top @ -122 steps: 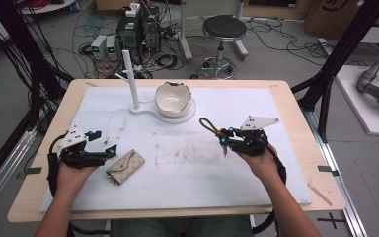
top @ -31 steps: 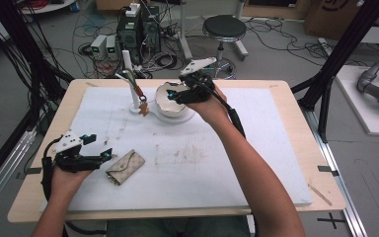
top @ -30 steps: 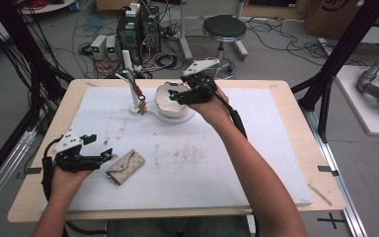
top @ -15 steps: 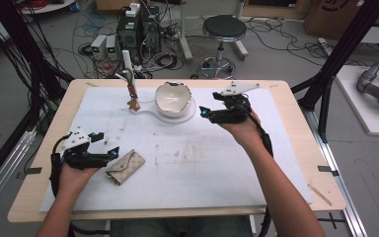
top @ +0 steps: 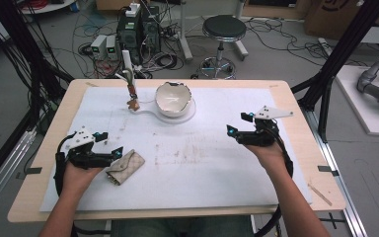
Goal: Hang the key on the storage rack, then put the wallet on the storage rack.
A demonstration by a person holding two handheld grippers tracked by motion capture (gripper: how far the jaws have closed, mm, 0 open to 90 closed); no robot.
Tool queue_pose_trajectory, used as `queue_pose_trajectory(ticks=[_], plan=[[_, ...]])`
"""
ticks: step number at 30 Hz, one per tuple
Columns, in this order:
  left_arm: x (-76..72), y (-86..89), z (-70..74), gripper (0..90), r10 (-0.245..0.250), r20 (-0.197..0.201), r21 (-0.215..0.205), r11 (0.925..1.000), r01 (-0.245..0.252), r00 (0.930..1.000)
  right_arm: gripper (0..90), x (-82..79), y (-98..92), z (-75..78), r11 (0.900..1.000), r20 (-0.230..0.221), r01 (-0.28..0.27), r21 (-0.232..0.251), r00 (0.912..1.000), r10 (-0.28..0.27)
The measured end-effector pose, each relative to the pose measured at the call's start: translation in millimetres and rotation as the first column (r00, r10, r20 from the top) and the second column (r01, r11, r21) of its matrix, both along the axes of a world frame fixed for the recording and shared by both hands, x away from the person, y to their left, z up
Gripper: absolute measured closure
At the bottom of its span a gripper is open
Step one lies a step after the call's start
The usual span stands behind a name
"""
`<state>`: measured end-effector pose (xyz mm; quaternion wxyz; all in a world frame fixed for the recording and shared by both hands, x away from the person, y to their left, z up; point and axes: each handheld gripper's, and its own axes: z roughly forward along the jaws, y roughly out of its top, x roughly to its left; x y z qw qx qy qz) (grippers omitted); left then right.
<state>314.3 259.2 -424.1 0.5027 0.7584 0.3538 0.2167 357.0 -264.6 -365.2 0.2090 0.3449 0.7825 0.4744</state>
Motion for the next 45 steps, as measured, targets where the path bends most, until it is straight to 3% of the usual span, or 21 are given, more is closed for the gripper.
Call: queue_pose_trajectory(ticks=[4,14,17,35,45], plan=[[0.2,-1.0,-0.6,17.2,-0.004,0.000,-0.005,1.0000,0.004,1.0000,21.9,-13.2,-10.2,-16.9,0.999,-0.008,0.024,0.031,0.9997,-0.024],[5.4,1.8,-2.4,17.2,-0.014,0.000,-0.028,0.9995,0.014,0.9999,18.5,-25.3,-18.9,-37.1,0.998,-0.007,0.038,0.048,0.9993,-0.037],[5.9,1.9,-2.8,17.2,-0.018,0.007,-0.028,0.9994,0.018,0.9998,16.8,-26.6,-21.2,-41.6,0.999,-0.006,0.013,0.045,0.9999,-0.012],[2.8,0.6,-0.6,17.2,-0.020,0.006,-0.004,0.9998,0.020,0.9998,16.9,-20.2,-35.9,-48.6,0.996,-0.029,0.068,0.054,0.9974,-0.066],[-3.1,1.4,-0.5,17.2,-0.015,-0.002,-0.011,0.9998,0.015,0.9999,16.9,-18.1,-37.1,-49.7,0.995,-0.036,0.084,0.051,0.9960,-0.082]])
